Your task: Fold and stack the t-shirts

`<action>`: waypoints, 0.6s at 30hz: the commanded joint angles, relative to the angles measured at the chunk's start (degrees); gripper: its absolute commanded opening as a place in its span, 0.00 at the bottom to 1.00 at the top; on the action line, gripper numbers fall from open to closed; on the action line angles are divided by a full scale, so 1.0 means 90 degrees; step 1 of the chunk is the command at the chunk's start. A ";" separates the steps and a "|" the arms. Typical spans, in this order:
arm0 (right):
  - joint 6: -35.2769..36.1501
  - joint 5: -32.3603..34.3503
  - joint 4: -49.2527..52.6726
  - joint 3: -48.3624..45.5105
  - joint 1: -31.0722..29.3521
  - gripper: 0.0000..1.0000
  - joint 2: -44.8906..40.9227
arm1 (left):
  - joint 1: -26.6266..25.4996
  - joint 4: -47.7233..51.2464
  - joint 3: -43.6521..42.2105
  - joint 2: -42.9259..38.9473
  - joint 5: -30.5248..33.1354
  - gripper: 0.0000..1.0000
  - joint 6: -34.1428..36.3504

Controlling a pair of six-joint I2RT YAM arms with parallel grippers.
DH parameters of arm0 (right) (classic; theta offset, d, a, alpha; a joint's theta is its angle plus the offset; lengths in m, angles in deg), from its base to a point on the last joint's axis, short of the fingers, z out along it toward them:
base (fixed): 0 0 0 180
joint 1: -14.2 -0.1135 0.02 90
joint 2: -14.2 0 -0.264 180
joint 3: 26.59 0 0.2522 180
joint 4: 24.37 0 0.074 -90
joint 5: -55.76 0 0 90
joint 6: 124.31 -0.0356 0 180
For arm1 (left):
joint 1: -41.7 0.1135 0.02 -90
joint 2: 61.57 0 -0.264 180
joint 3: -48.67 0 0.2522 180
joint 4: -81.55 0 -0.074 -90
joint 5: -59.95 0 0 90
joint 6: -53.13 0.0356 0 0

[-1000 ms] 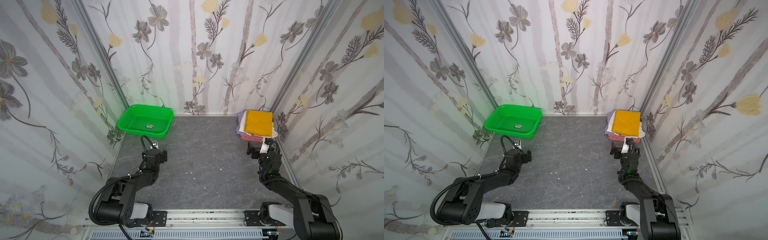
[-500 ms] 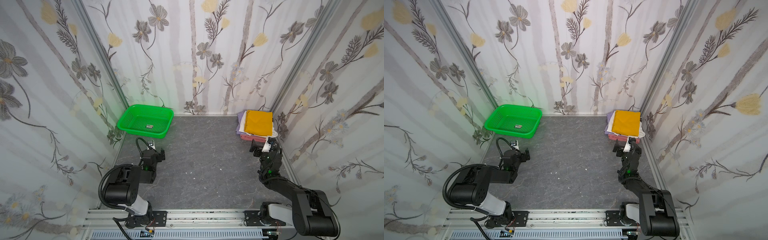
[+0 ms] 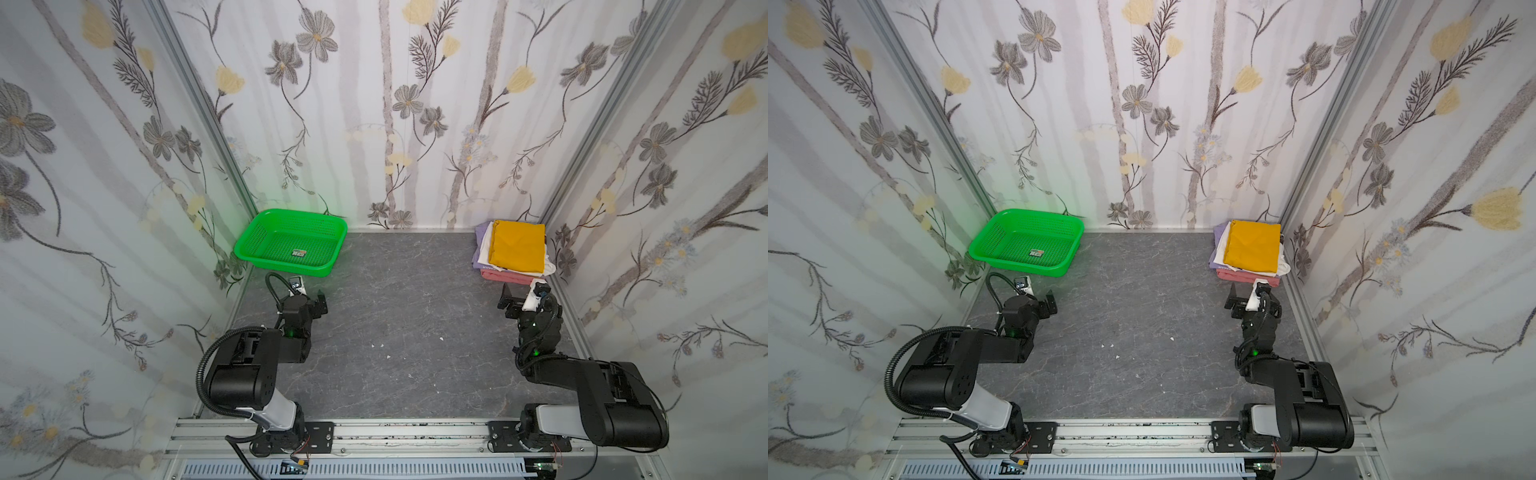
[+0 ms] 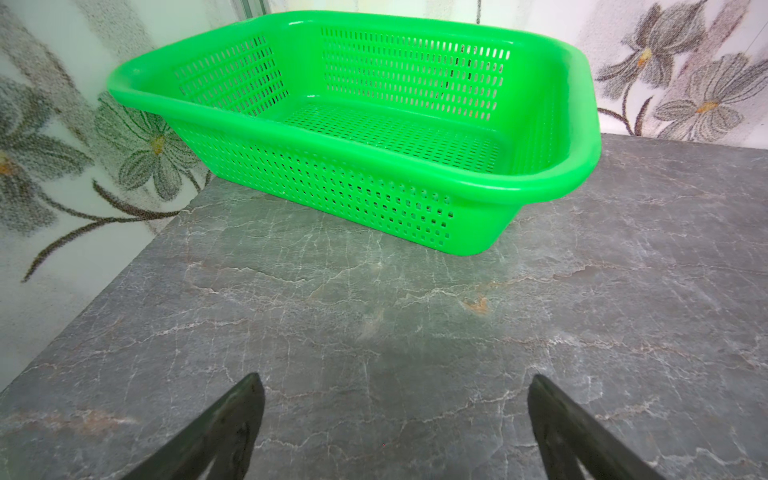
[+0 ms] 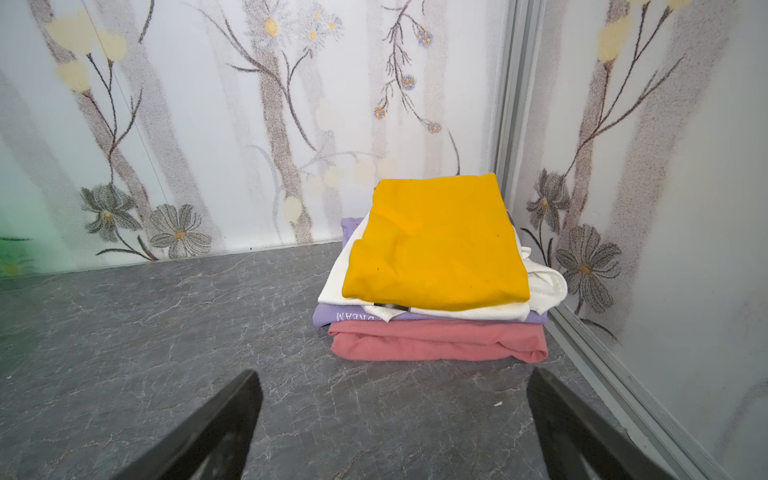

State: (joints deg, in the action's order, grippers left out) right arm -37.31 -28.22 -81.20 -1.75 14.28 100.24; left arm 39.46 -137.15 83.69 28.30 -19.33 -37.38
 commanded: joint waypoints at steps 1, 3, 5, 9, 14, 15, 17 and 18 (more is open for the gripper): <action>0.0012 -0.0073 -0.0331 0.0045 0.0011 1.00 0.0007 | 0.0005 -0.0135 0.0039 0.0003 0.0047 1.00 -0.0097; 0.0012 -0.0073 -0.0323 0.0049 0.0010 1.00 0.0010 | 0.0002 -0.0137 0.0045 0.0002 0.0045 1.00 -0.0093; 0.0016 -0.0072 -0.0323 0.0047 0.0011 1.00 0.0010 | 0.0038 -0.0098 0.0051 0.0002 -0.0024 1.00 -0.0113; 0.0016 -0.0073 -0.0331 0.0049 0.0011 1.00 0.0010 | 0.0054 -0.0080 0.0062 -0.0004 -0.0058 1.00 -0.0116; 0.0020 -0.0068 -0.0334 0.0047 0.0011 1.00 0.0010 | 0.0054 -0.0078 0.0067 0.0000 -0.0058 1.00 -0.0117; 0.0019 -0.0070 -0.0340 0.0048 0.0010 1.00 0.0010 | 0.0058 -0.0083 0.0068 -0.0011 -0.0063 1.00 -0.0114; 0.0018 -0.0068 -0.0326 0.0047 0.0011 1.00 0.0010 | 0.0057 -0.0079 0.0063 -0.0011 -0.0058 1.00 -0.0114; 0.0016 -0.0073 -0.0333 0.0047 0.0011 1.00 0.0010 | 0.0053 -0.0081 0.0062 -0.0009 -0.0059 1.00 -0.0112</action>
State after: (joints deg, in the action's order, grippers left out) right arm -37.31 -28.22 -81.44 -1.73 14.28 100.24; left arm 39.84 -136.96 83.93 28.30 -19.77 -38.01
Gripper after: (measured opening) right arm 0.998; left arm 0.997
